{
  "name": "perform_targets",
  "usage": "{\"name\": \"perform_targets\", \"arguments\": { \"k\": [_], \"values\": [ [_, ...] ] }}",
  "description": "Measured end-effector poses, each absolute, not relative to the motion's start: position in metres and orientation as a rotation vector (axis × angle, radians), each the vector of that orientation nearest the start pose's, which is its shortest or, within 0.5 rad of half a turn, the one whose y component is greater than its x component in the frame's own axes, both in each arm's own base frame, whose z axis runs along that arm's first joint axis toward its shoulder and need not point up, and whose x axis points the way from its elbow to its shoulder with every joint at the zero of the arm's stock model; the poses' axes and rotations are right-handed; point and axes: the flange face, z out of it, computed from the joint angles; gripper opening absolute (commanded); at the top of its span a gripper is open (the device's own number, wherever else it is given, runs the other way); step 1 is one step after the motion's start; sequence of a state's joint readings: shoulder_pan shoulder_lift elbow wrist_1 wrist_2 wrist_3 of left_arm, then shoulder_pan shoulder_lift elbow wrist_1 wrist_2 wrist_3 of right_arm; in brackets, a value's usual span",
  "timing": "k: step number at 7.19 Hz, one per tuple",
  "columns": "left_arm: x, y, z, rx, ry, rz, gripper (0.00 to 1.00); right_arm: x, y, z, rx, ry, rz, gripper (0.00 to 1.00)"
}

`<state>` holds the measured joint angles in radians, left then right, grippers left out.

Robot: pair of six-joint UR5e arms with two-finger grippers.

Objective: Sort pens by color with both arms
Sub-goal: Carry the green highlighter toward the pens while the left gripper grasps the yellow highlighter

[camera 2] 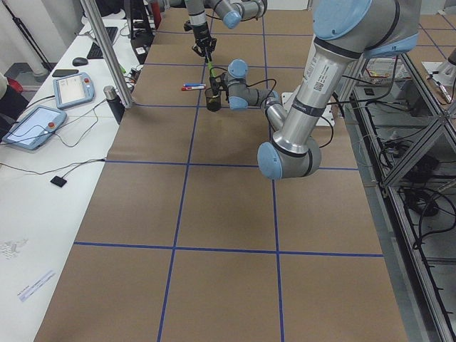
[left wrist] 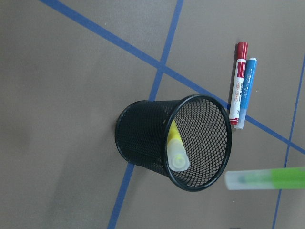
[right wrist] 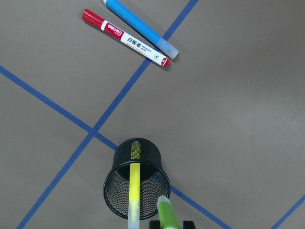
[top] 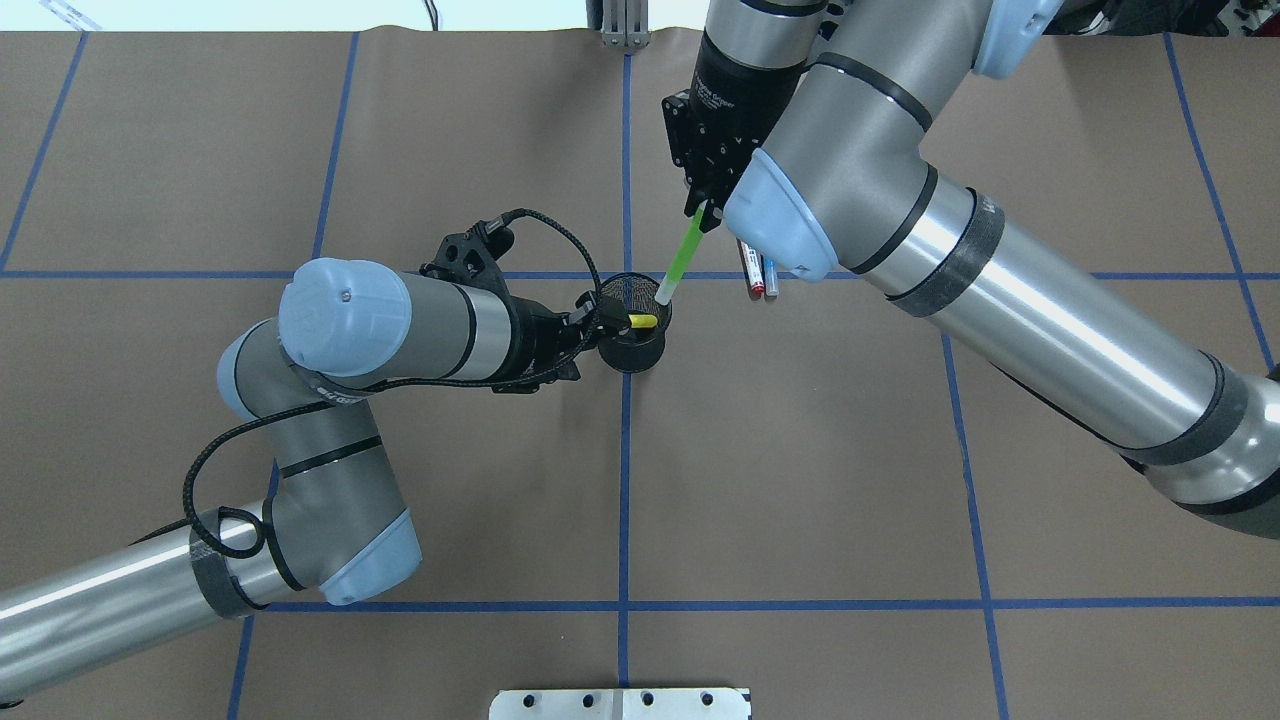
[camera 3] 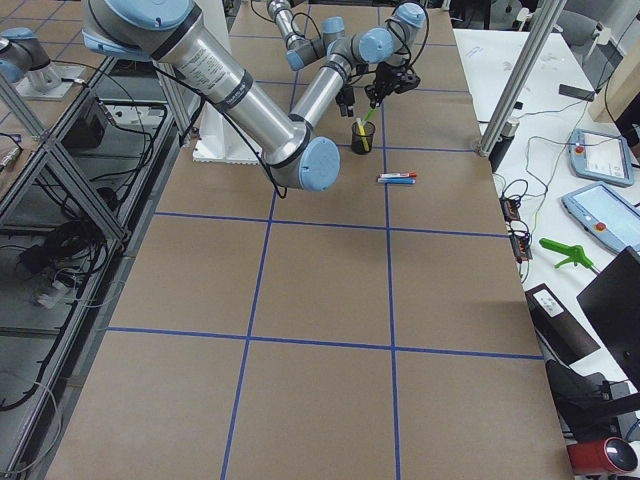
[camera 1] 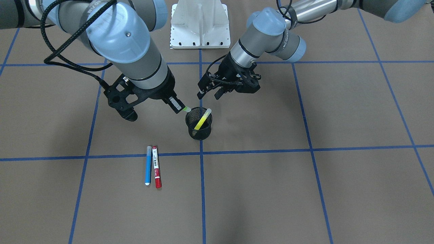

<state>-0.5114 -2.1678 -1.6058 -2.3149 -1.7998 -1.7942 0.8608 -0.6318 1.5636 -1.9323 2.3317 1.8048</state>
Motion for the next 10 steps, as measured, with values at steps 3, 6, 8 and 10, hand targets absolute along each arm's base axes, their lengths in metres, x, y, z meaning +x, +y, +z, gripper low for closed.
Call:
{"name": "perform_targets", "arguments": {
  "k": [3, 6, 8, 10],
  "values": [
    [0.537, -0.432, 0.205, 0.036, 1.387, -0.498, 0.78, -0.375, -0.59, 0.104, -0.425, -0.798, 0.793, 0.11],
    [0.535, -0.436, 0.207, 0.066, 1.383, -0.515, 0.63, -0.338, -0.582, 0.091, -0.087, -0.836, 0.729, 0.1],
    [0.535, -0.439, 0.209, 0.09, 1.378, -0.535, 0.56, -0.334, -0.579, 0.104, 0.14, -0.894, 0.744, 0.1],
    [0.536, -0.44, 0.211, 0.101, 1.371, -0.545, 0.5, -0.359, -0.567, 0.136, 0.271, -1.017, 0.788, 0.1]
  ]
}}
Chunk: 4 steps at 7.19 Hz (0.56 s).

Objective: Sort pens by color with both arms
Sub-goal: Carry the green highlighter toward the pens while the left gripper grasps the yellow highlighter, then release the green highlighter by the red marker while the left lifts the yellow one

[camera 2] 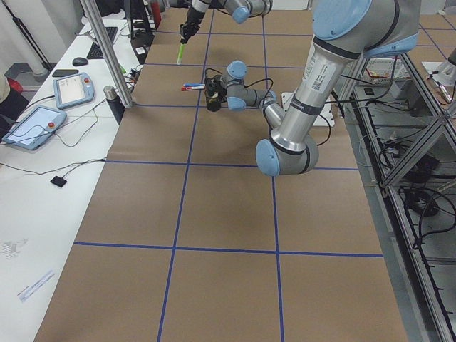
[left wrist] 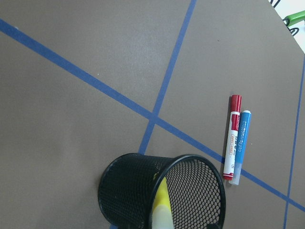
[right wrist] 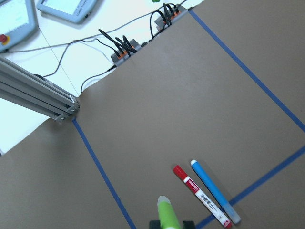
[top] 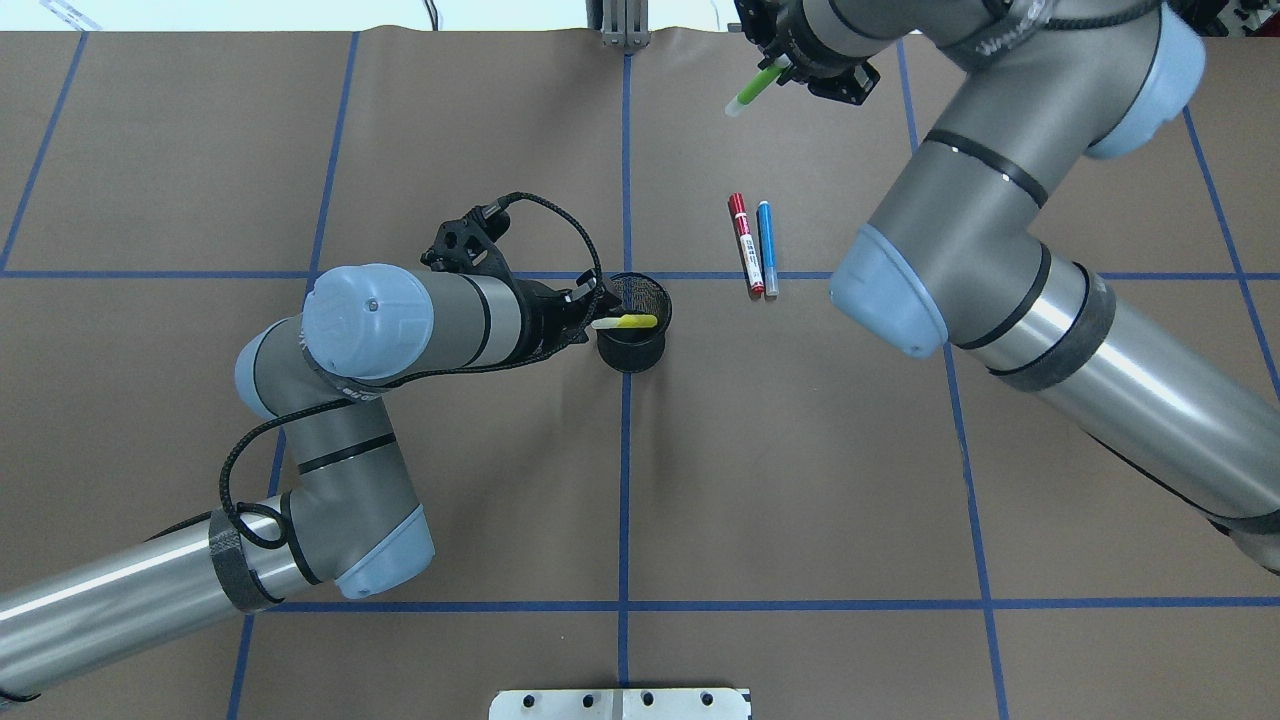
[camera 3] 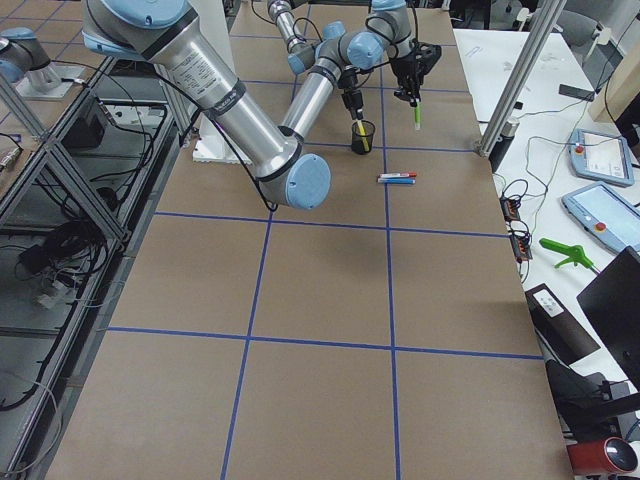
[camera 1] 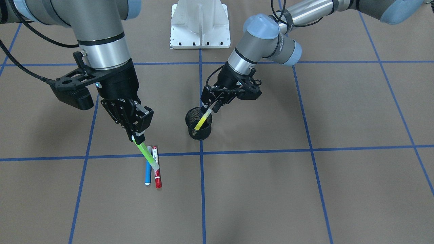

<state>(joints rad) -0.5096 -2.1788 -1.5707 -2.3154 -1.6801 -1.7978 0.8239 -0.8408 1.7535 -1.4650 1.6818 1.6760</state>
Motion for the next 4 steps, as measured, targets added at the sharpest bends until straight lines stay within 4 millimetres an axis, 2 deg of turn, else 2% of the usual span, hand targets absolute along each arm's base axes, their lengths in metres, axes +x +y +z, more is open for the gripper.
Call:
{"name": "perform_targets", "arguments": {
  "k": [2, 3, 4],
  "values": [
    [0.537, -0.44, 0.213, 0.103, 1.368, -0.548, 0.5, -0.385, -0.559, 0.175, 0.33, -1.115, 0.858, 0.11],
    [0.537, -0.44, 0.213, 0.106, 1.368, -0.55, 0.49, -0.408, -0.56, 0.202, 0.344, -1.185, 0.913, 0.11],
    [0.537, -0.44, 0.212, 0.111, 1.37, -0.554, 0.41, -0.433, -0.561, 0.232, 0.347, -1.238, 0.957, 0.11]
  ]
}}
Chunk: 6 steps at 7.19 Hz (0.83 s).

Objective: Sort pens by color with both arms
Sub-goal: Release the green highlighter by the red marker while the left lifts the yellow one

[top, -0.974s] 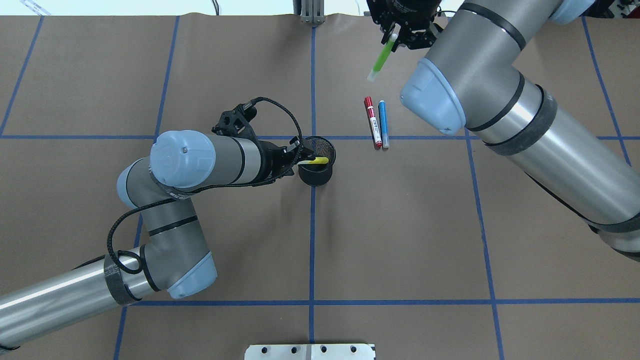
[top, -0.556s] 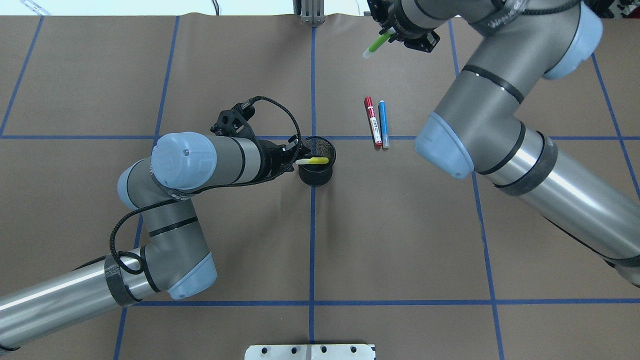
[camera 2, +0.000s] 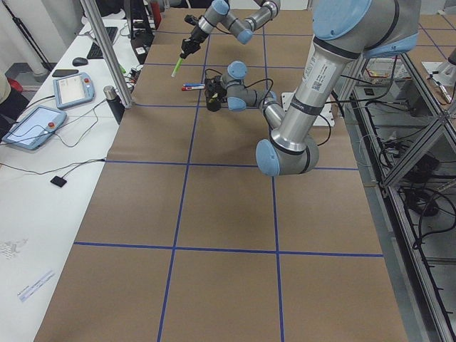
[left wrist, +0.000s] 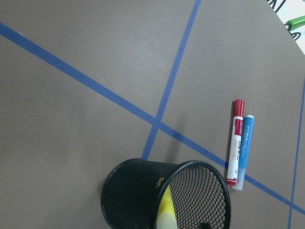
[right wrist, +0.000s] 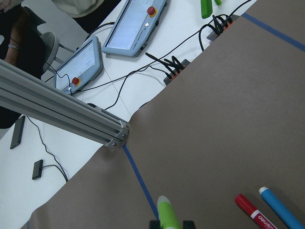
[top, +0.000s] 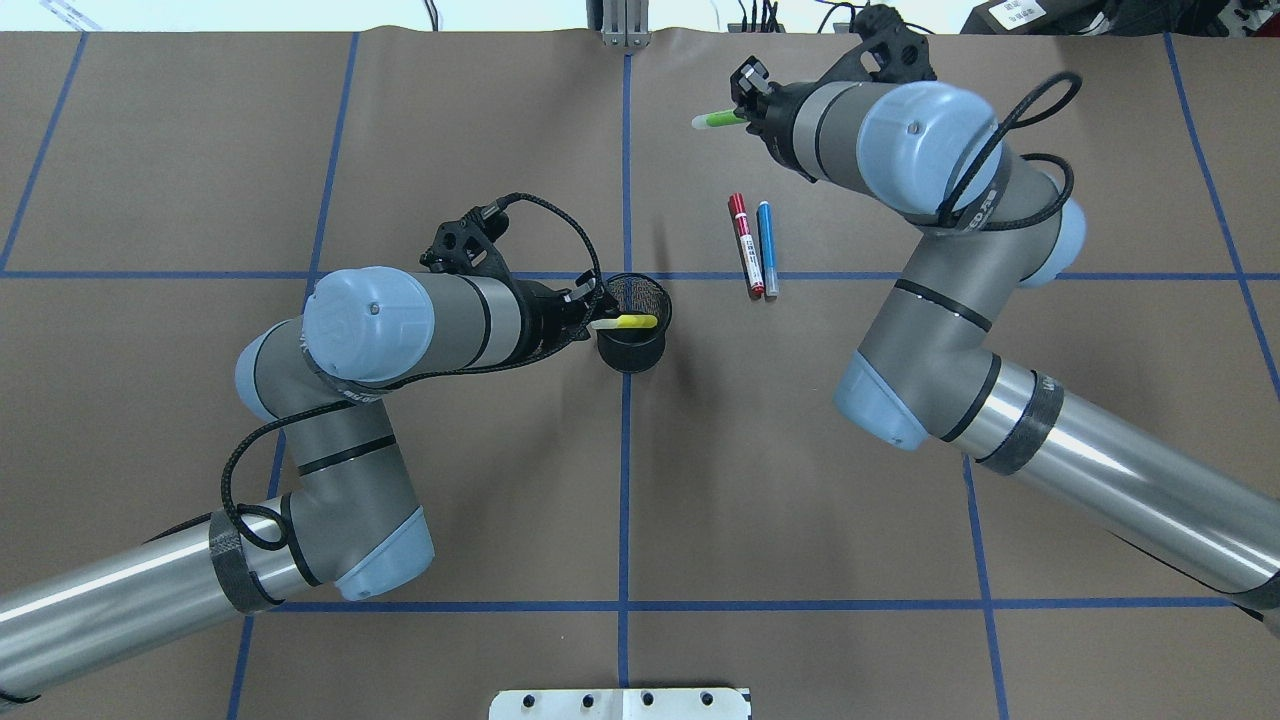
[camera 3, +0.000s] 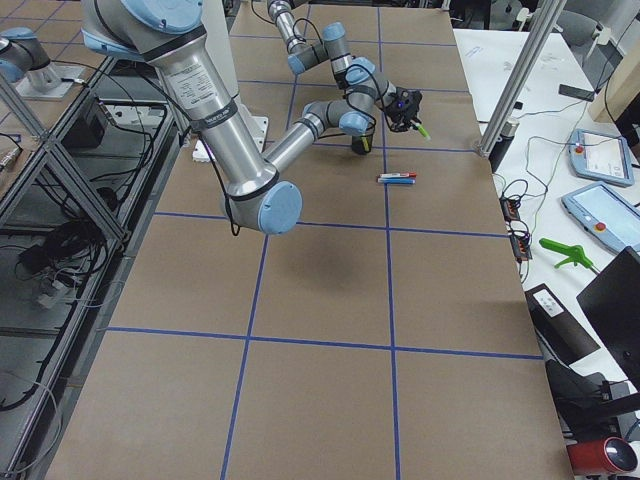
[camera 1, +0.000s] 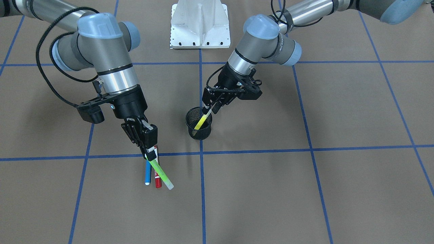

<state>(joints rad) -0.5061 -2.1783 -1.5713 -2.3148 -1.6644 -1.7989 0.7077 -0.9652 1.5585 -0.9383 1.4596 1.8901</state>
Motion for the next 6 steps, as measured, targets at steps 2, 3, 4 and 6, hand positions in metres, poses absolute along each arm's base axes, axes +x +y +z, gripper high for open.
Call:
{"name": "perform_targets", "arguments": {
  "k": [2, 3, 4, 6],
  "values": [
    [0.539, -0.437, 0.21, 0.114, 1.372, -0.558, 0.33, -0.464, -0.559, 0.265, 0.318, -1.26, 1.023, 0.11],
    [0.539, -0.436, 0.21, 0.113, 1.373, -0.559, 0.29, -0.477, -0.553, 0.27, 0.287, -1.267, 1.058, 0.12],
    [0.541, -0.435, 0.21, 0.113, 1.373, -0.558, 0.24, -0.489, -0.544, 0.271, 0.247, -1.281, 1.098, 0.12],
    [0.543, -0.432, 0.21, 0.113, 1.373, -0.555, 0.16, -0.508, -0.528, 0.272, 0.186, -1.302, 1.164, 0.14]
  ]
}}
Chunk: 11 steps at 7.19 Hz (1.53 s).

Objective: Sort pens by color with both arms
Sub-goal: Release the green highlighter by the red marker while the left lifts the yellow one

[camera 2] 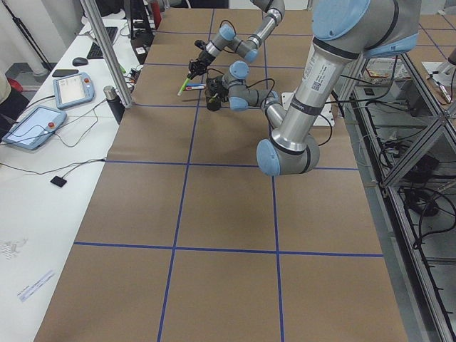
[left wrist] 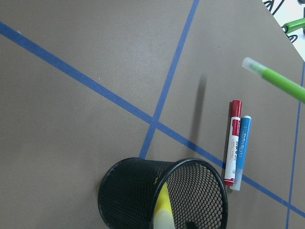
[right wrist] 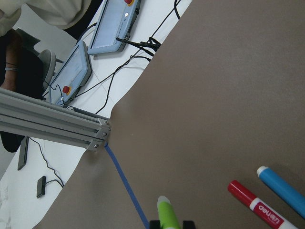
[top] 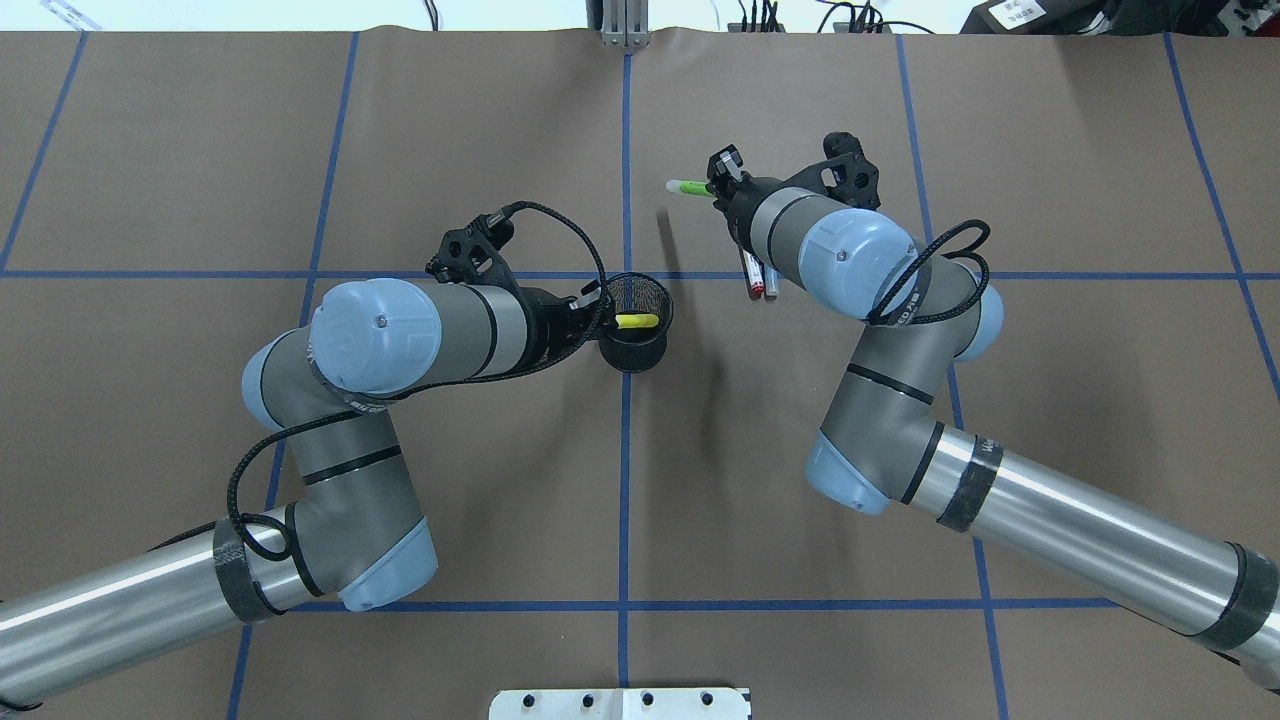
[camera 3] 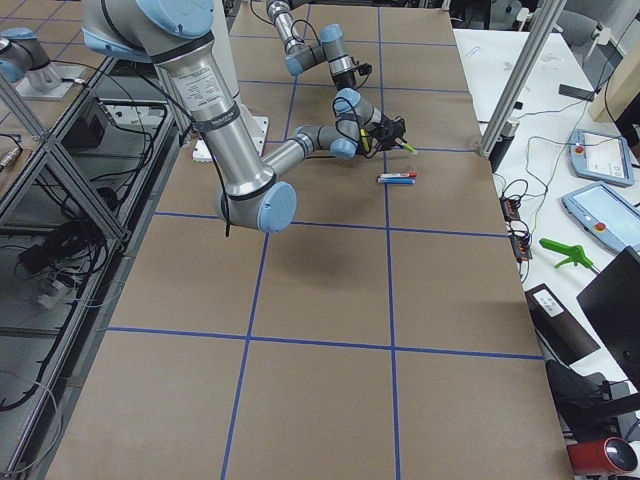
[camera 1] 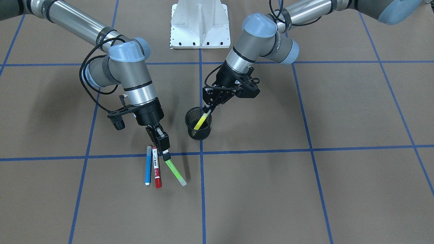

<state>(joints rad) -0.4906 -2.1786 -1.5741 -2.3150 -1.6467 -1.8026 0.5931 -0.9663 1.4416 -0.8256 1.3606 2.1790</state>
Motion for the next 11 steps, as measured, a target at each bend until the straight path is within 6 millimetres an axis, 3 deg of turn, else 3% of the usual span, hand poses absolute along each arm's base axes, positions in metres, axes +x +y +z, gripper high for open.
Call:
{"name": "perform_targets", "arguments": {
  "k": [2, 5, 6, 9, 11],
  "values": [
    [0.54, -0.43, 0.206, 0.114, 1.382, -0.549, 0.1, -0.512, -0.523, 0.274, 0.18, -1.306, 1.179, 0.2],
    [0.525, -0.427, 0.187, 0.118, 1.407, -0.534, 0.09, -0.514, -0.522, 0.276, 0.179, -1.302, 1.179, 0.25],
    [0.515, -0.427, 0.179, 0.118, 1.382, -0.517, 0.09, -0.514, -0.521, 0.277, 0.178, -1.301, 1.178, 0.43],
    [0.471, -0.428, 0.148, 0.112, 1.238, -0.426, 0.09, -0.515, -0.52, 0.276, 0.171, -1.302, 1.177, 0.58],
    [0.449, -0.433, 0.127, 0.109, 1.234, -0.423, 0.09, -0.516, -0.52, 0.276, 0.165, -1.302, 1.172, 0.58]
  ]
}}
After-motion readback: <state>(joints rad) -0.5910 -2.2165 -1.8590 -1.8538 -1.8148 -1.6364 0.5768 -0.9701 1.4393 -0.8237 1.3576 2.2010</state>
